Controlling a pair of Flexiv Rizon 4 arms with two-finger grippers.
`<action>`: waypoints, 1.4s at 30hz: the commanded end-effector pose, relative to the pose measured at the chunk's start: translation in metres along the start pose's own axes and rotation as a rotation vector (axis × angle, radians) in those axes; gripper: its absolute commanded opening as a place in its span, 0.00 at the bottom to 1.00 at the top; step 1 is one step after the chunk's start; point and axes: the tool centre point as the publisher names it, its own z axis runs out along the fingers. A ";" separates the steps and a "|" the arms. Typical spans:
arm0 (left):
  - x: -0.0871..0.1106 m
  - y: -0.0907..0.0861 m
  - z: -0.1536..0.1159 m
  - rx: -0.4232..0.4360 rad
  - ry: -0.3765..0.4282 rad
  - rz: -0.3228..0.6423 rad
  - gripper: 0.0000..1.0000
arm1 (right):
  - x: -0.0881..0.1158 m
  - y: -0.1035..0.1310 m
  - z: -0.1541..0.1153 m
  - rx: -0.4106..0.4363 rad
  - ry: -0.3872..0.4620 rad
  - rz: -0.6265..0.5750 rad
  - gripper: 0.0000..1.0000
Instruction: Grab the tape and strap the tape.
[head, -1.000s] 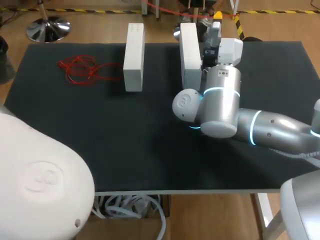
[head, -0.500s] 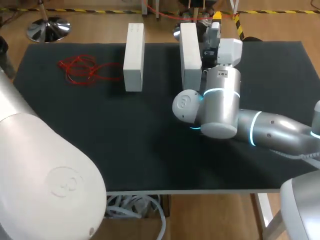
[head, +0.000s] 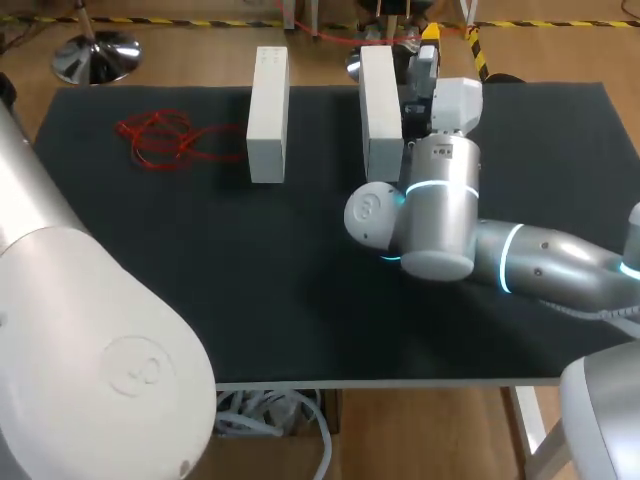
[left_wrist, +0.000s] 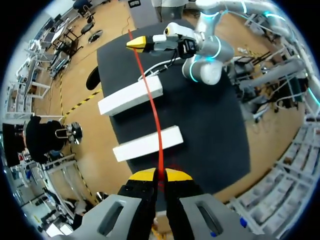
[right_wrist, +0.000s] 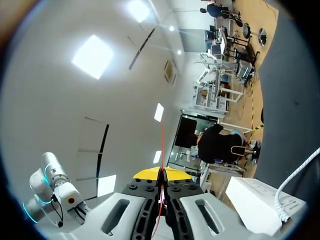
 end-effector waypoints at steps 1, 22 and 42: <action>-0.004 0.003 -0.001 -0.031 0.021 -0.026 0.00 | -0.010 0.002 -0.004 0.002 0.026 -0.006 0.00; -0.002 -0.001 -0.001 -0.061 0.001 -0.011 0.00 | -0.014 0.003 -0.002 0.068 0.158 -0.475 0.00; -0.002 -0.002 0.003 -0.048 0.013 0.015 0.00 | 0.035 -0.002 0.013 0.138 0.398 -1.068 0.00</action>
